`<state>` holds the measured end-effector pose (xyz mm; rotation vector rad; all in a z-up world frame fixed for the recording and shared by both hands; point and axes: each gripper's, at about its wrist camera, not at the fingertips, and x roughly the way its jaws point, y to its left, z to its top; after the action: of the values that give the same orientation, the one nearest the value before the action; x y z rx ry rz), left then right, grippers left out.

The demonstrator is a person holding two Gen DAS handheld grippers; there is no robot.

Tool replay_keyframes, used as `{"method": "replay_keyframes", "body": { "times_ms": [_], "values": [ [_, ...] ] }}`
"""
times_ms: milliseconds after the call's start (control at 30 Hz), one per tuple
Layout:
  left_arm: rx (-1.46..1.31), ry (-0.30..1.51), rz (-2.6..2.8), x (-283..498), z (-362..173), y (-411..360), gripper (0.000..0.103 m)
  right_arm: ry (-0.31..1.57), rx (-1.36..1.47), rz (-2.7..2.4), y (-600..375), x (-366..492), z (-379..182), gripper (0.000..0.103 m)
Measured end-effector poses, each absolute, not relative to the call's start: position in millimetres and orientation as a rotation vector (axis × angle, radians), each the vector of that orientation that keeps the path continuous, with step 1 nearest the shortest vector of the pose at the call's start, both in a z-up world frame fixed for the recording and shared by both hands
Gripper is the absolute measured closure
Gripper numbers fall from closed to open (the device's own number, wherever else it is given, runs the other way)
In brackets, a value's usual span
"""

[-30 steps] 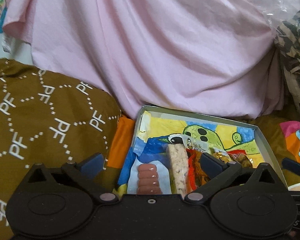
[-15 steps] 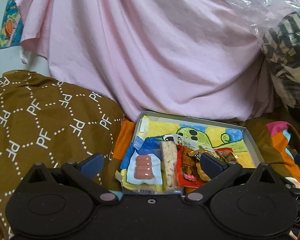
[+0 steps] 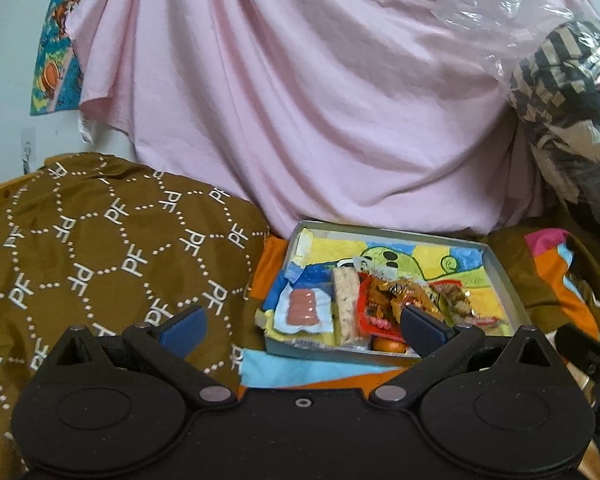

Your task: Organize snacks

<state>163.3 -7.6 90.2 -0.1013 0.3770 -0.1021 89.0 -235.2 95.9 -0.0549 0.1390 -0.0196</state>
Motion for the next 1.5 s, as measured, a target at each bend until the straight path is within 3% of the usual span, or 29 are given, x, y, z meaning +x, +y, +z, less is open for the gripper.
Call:
{"method": "replay_keyframes", "body": {
  "times_ms": [633,1500],
  "values": [
    [-0.053,0.372,-0.071,81,64,16,0.001,0.175,0.003,-0.053,-236,23,81,0.0],
    [-0.016,0.442,-0.048,43,17,34,0.001,0.243,-0.062,-0.007,-210,-1,41,0.0]
  ]
}}
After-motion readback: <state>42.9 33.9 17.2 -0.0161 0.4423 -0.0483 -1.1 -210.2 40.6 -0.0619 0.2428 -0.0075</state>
